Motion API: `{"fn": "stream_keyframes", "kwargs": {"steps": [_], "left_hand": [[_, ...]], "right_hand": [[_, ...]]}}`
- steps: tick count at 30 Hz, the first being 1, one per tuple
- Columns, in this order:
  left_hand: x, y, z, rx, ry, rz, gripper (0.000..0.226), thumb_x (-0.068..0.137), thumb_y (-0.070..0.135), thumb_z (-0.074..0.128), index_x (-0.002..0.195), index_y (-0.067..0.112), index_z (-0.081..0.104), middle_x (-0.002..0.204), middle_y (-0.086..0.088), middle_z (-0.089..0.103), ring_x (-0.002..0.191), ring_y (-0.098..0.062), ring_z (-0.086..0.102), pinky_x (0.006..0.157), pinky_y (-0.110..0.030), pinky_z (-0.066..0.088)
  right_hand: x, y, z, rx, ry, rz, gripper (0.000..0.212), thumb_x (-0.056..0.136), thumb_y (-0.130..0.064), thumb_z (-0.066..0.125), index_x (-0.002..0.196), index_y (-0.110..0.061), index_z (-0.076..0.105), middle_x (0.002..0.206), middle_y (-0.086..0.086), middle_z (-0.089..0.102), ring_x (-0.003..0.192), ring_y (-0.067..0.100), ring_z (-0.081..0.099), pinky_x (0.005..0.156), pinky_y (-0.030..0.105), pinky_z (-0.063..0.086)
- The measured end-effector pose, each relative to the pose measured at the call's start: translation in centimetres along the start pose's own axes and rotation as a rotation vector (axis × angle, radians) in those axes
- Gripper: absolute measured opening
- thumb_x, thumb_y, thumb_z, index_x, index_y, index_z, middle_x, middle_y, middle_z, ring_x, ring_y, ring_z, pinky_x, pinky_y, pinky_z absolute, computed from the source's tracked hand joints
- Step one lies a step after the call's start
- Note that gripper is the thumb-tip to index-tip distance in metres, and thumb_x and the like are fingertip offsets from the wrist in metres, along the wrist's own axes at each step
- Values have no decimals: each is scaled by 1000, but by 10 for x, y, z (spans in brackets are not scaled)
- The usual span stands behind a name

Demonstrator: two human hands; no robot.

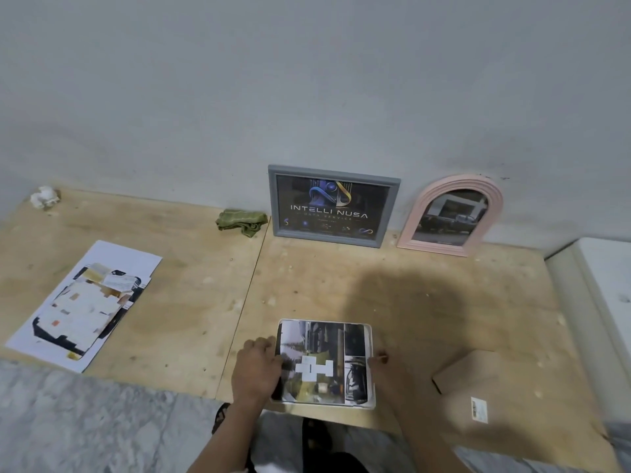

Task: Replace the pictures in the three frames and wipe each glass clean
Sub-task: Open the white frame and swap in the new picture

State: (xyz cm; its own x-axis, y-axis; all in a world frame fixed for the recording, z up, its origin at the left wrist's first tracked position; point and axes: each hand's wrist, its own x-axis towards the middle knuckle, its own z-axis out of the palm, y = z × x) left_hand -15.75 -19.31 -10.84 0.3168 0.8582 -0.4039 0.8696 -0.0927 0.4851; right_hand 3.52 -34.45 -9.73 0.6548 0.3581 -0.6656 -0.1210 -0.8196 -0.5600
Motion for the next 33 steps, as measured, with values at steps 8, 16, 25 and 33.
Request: {"fn": "stream_keyframes", "kwargs": {"steps": [8, 16, 25, 33], "left_hand": [[7, 15, 12, 449, -263, 226, 61, 90, 51, 53, 144, 27, 37, 153, -1, 28, 136, -29, 29, 106, -43, 37], [3, 10, 17, 532, -278, 254, 77, 88, 57, 51, 152, 24, 24, 158, -3, 17, 141, -30, 22, 111, -47, 30], [17, 7, 3, 378, -192, 359, 54, 93, 46, 52, 143, 25, 45, 151, -7, 31, 134, -29, 34, 106, -43, 38], [10, 69, 18, 74, -154, 525, 27, 94, 18, 56, 117, 11, 67, 117, -6, 59, 107, -27, 55, 89, -37, 48]], "right_hand": [[3, 3, 20, -811, -62, -345, 63, 86, -33, 47, 146, -30, 29, 148, 7, 24, 127, 33, 34, 103, 41, 35], [0, 10, 31, -848, -16, -337, 63, 89, -29, 46, 149, -28, 24, 152, 7, 15, 130, 33, 29, 106, 44, 31], [-16, -3, 33, -715, 73, -292, 64, 89, -30, 51, 148, -26, 26, 151, 8, 21, 132, 31, 29, 111, 41, 28], [-36, 4, -2, -407, 210, -193, 64, 86, -25, 55, 146, -30, 30, 127, 8, 40, 113, 30, 43, 95, 38, 39]]}}
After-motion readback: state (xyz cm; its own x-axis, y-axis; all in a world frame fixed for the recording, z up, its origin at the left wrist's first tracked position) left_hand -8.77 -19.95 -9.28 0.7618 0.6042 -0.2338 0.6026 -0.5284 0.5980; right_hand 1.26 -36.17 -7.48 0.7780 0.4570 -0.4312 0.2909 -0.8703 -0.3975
